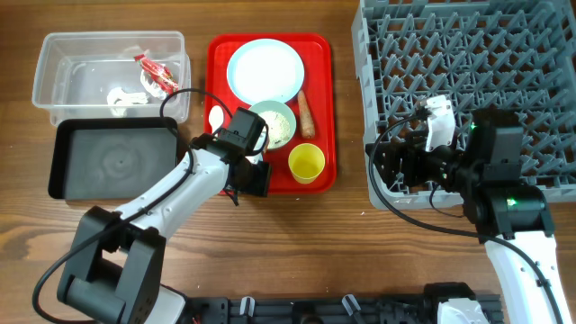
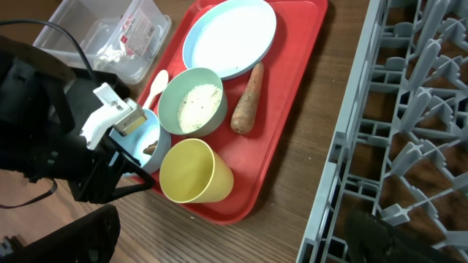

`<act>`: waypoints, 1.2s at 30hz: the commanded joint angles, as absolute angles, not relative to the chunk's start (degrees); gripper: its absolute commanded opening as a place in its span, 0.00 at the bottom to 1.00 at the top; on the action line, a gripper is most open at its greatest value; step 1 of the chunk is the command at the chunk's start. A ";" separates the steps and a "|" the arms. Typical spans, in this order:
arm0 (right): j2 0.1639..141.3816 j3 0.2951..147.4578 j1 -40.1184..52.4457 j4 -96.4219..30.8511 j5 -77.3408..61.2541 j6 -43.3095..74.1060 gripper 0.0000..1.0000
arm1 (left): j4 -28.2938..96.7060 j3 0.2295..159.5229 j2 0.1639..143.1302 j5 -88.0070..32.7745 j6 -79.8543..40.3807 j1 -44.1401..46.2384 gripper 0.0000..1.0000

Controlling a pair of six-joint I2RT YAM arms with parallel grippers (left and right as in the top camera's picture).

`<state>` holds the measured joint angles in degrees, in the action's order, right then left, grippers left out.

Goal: Sort waste into correct bins and load items into the dishwasher rack
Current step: 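Grasp the light-blue bowl with food scraps using the left gripper, then tip the bowl over the black tray to dump the scraps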

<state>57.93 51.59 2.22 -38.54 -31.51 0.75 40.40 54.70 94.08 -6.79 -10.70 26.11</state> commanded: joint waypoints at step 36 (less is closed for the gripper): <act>58.30 52.86 2.28 -37.89 -31.99 0.16 1.00 | 63.20 68.95 79.29 -18.20 -9.32 -6.76 0.04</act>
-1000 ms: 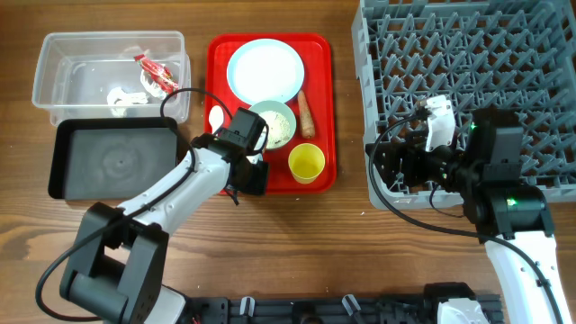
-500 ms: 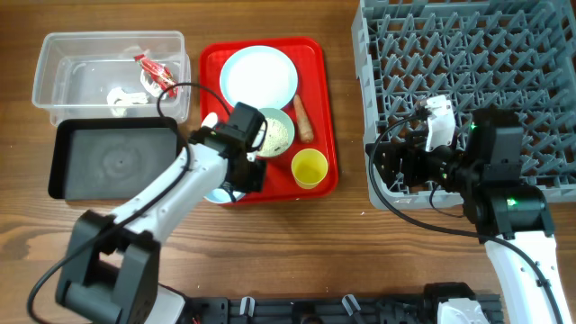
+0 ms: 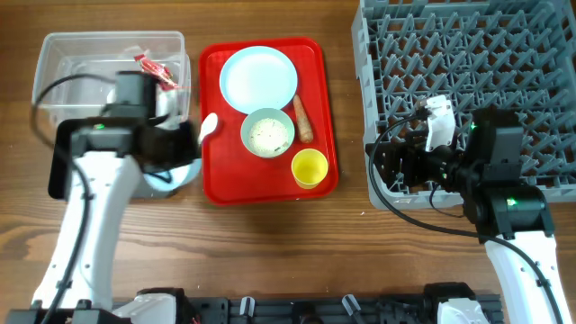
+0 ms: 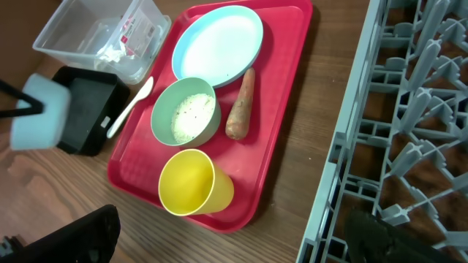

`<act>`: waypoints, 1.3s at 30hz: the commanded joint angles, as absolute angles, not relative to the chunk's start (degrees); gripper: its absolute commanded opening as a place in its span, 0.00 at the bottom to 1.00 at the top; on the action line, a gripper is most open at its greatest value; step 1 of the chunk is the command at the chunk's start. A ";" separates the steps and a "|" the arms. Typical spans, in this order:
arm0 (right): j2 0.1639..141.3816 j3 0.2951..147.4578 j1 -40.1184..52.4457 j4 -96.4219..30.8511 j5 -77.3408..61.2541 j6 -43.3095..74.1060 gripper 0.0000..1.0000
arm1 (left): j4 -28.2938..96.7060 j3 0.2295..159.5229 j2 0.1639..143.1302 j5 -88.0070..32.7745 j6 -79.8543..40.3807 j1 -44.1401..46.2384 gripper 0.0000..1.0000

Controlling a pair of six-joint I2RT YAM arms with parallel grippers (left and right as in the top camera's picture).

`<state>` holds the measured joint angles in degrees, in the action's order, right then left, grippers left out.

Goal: Sort waste into correct bins and load items into the dishwasher rack
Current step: 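Tip the bowl over the black tray to dump the scraps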

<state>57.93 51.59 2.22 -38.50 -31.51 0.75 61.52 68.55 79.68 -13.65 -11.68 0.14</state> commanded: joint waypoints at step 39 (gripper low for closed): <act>58.30 52.88 2.28 -37.06 -32.01 0.16 1.00 | 50.39 68.64 102.67 -90.37 -1.21 -46.57 0.04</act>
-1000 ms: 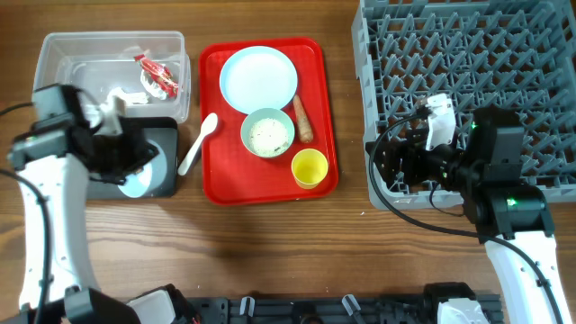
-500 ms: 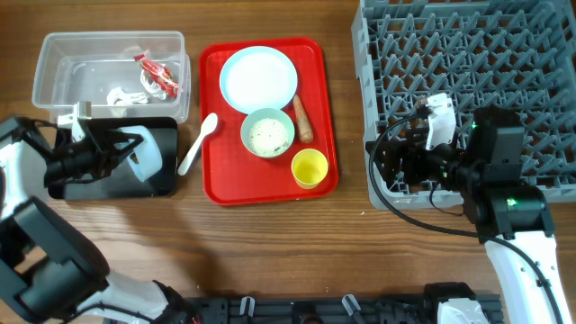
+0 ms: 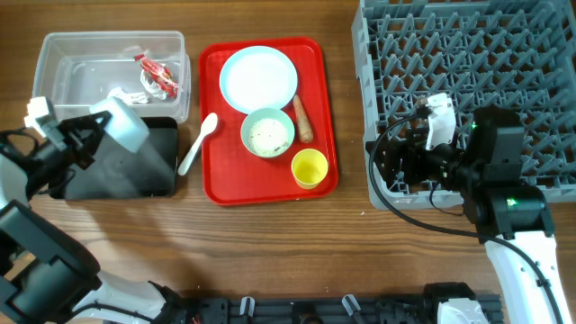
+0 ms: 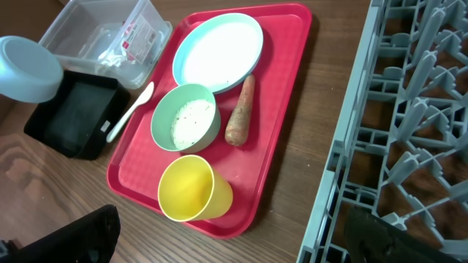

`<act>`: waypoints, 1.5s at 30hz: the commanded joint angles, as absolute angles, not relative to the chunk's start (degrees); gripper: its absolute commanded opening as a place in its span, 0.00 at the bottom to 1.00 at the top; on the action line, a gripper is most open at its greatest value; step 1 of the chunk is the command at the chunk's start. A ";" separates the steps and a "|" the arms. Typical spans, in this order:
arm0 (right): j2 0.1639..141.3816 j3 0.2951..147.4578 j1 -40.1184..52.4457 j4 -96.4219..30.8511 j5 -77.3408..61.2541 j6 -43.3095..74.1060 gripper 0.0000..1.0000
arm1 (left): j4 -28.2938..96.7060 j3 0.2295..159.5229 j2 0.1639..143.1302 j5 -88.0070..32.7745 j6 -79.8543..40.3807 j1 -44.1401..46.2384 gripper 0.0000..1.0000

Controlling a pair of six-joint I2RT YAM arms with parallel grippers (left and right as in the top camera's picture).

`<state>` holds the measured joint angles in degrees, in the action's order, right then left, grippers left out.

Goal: Sort waste into correct bins and load items into the dishwasher rack
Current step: 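Tip the bowl over the black tray to dump the scraps, then place the emptied bowl onto the light-blue plate with the left gripper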

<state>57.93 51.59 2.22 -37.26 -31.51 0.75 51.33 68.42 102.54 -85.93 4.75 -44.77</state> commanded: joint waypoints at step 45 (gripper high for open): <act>58.30 52.88 2.31 -36.97 -32.03 0.60 1.00 | 27.18 93.01 96.90 0.43 8.73 17.12 0.04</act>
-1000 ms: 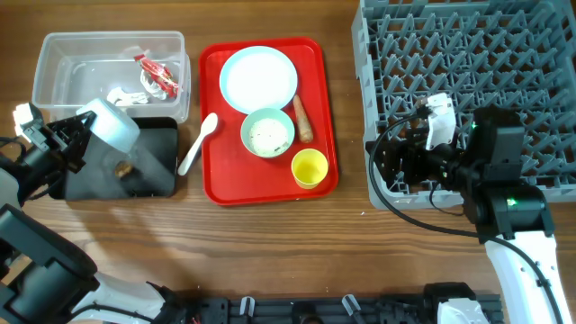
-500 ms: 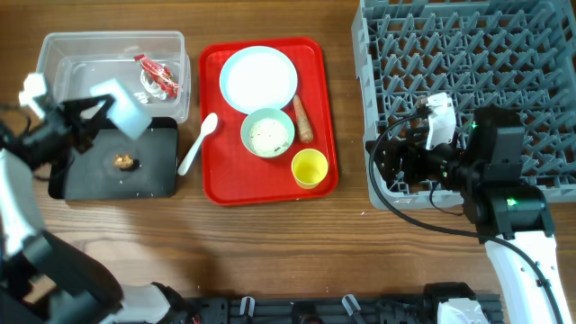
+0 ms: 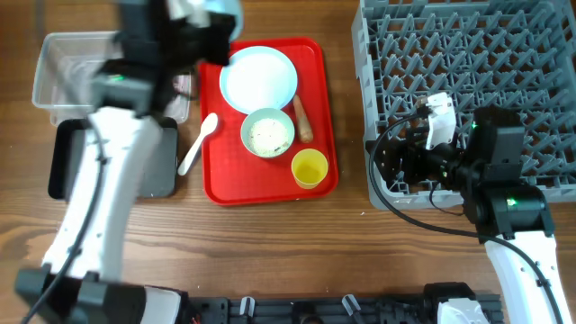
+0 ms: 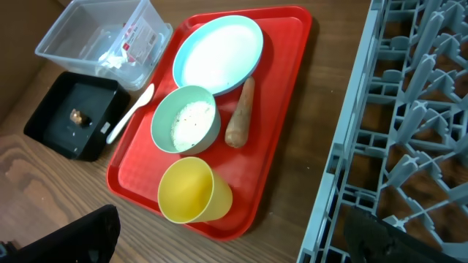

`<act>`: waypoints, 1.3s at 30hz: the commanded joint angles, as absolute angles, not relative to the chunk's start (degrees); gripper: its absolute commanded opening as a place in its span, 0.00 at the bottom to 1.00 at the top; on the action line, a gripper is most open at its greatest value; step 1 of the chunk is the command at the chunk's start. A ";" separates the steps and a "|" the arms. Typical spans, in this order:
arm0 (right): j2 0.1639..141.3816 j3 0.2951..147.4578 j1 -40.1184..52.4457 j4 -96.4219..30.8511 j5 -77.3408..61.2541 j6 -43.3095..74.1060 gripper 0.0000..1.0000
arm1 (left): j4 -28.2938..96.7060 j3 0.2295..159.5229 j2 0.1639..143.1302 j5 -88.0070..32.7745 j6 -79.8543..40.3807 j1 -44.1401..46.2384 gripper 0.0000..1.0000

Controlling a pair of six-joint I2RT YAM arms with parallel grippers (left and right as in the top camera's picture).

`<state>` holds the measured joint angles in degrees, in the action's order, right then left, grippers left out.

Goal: Sort waste into correct bins and load items into the dishwasher rack
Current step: 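Place the emptied bowl onto the light-blue plate with the left gripper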

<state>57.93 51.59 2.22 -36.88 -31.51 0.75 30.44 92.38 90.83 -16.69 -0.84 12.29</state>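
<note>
My left gripper (image 3: 200, 20) is raised high toward the camera, blurred, over the far left corner of the red tray (image 3: 216, 184). It looks shut on a small light-blue bowl (image 3: 223, 9). On the tray sit a pale blue plate (image 4: 218, 55), a green bowl (image 4: 186, 118) with crumbs, a carrot (image 4: 240, 112) and a yellow cup (image 4: 193, 191). A brown scrap (image 4: 76, 115) lies in the black bin (image 4: 51, 131). My right gripper (image 4: 234, 241) is open beside the grey dishwasher rack (image 3: 468, 54).
A clear bin (image 4: 80, 33) holding wrappers stands behind the black bin. A white spoon (image 4: 131, 111) lies across the tray's left edge onto the table. The rack fills the right side, and bare wood runs along the front.
The left arm, which held the blue bowl tipped over the black bin, is now high up near the tray's far left corner. A brown scrap now lies in the black bin. The right arm has not moved.
My left gripper was at the small blue bowl on the tray's near left corner. Then it held the bowl beside the black bin, with the tray shifted a little. Then the bowl was tipped over that bin. Now the scrap is in the bin and the bowl is held high.
</note>
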 commanded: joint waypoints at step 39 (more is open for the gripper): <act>58.30 52.86 2.28 -37.12 -32.03 0.60 0.99 | 31.79 93.08 113.47 -3.33 4.01 19.35 1.00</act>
